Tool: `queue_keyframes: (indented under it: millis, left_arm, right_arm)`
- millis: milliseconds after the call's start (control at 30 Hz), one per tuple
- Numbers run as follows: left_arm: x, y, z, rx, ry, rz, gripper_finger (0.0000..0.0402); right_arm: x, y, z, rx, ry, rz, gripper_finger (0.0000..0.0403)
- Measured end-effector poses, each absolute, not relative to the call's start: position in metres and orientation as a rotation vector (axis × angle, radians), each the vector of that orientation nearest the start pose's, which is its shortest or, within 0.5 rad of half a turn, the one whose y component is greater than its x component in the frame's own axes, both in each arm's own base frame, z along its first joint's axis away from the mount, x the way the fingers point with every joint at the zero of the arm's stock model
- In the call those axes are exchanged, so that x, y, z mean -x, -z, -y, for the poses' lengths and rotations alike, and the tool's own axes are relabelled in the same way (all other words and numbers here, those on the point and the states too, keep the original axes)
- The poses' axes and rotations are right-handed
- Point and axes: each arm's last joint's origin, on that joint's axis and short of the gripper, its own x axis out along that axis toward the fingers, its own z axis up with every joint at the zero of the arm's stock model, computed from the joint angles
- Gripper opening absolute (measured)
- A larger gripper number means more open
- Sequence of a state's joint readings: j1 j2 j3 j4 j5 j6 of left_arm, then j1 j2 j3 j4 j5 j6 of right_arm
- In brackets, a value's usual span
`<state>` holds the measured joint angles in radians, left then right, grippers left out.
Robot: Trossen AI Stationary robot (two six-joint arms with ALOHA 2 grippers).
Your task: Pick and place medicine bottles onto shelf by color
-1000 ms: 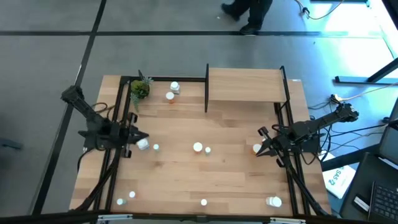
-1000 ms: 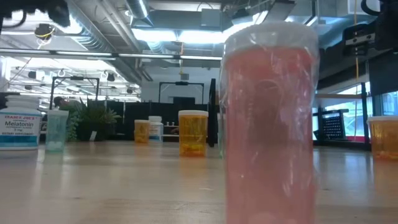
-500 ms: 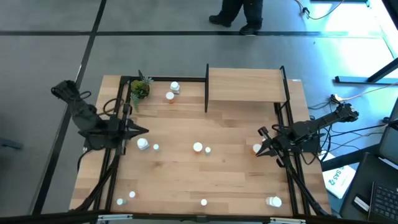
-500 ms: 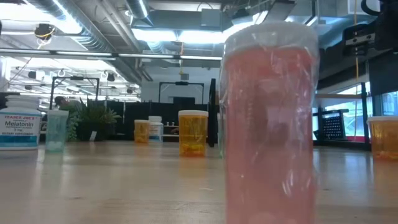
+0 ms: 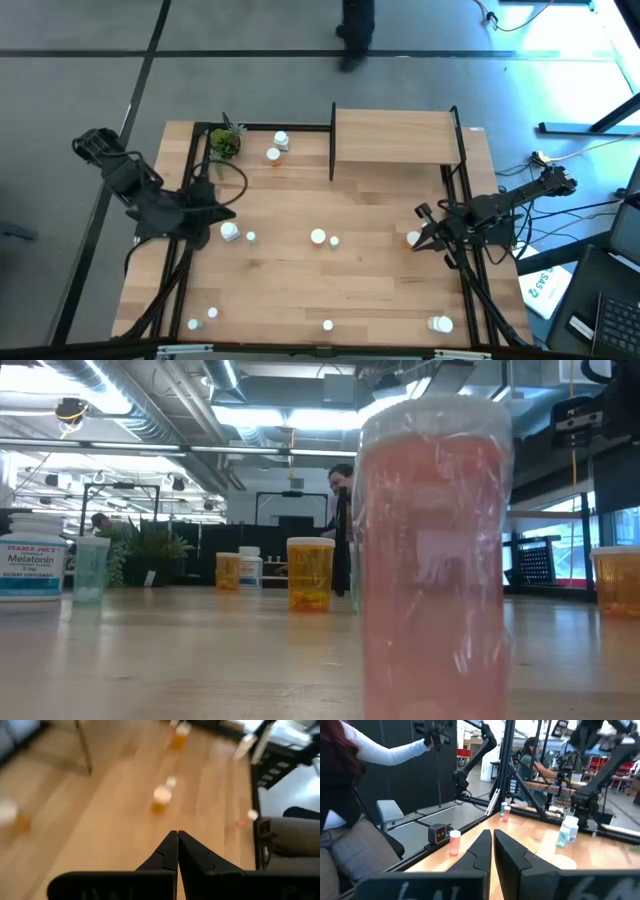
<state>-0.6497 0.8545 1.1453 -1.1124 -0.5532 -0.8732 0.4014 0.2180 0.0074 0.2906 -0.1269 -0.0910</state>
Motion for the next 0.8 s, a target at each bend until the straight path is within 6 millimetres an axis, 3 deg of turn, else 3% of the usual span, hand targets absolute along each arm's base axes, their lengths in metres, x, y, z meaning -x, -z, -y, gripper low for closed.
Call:
queue_keyframes:
  millis: [167, 333, 467, 667, 800]
  left_arm:
    - [-0.108, -0.343, 0.061, 0.532, -0.309, -0.796, 0.0]
    - [-0.108, -0.335, 0.061, 0.586, -0.349, -0.813, 0.0]
    - [-0.108, -0.333, 0.061, 0.601, -0.361, -0.815, 0.0]
    - [-0.108, -0.333, 0.062, 0.589, -0.34, -0.84, 0.0]
    - [-0.107, -0.332, 0.064, 0.61, -0.297, -0.895, 0.0]
  right_arm:
    - [-0.099, -0.197, -0.046, 0.04, -0.512, 0.125, 0.0023]
    - [-0.099, -0.223, -0.038, -0.054, -0.253, -0.196, 0.0023]
    - [-0.103, -0.254, -0.038, -0.091, -0.184, -0.294, 0.0023]
    - [-0.125, -0.287, -0.047, -0.126, -0.16, -0.381, 0.0023]
    - [-0.143, -0.293, -0.051, -0.196, -0.099, -0.498, 0.0023]
